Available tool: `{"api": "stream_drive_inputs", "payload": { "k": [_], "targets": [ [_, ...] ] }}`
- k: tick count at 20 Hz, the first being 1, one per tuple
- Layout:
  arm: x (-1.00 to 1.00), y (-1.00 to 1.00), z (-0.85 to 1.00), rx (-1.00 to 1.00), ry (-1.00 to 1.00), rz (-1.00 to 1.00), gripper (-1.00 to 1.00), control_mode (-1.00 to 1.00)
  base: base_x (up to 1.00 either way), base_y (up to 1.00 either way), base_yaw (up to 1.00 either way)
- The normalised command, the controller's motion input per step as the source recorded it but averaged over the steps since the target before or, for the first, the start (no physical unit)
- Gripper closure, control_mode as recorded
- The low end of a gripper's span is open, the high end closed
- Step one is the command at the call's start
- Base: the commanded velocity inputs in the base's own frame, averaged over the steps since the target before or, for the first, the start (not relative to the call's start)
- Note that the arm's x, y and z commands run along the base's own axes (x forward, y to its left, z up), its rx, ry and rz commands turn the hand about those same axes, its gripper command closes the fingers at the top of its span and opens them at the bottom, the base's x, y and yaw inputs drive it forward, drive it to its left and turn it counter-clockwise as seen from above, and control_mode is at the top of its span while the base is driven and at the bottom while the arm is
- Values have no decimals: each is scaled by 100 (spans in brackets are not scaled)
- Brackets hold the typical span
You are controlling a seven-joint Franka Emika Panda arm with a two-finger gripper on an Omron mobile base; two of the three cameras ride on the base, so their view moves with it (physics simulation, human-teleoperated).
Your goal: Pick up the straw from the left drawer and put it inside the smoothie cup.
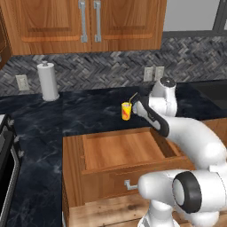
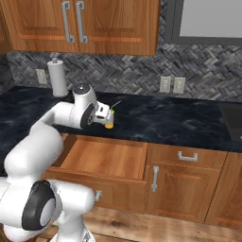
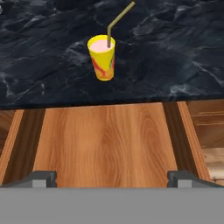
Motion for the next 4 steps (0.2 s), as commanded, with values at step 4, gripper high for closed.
{"api": "stream_drive_inputs", "payload": {
  "k": [4],
  "targets": [
    [-61, -34, -1, 1, -24, 2, -100, -100, 0, 0, 0]
  ]
}}
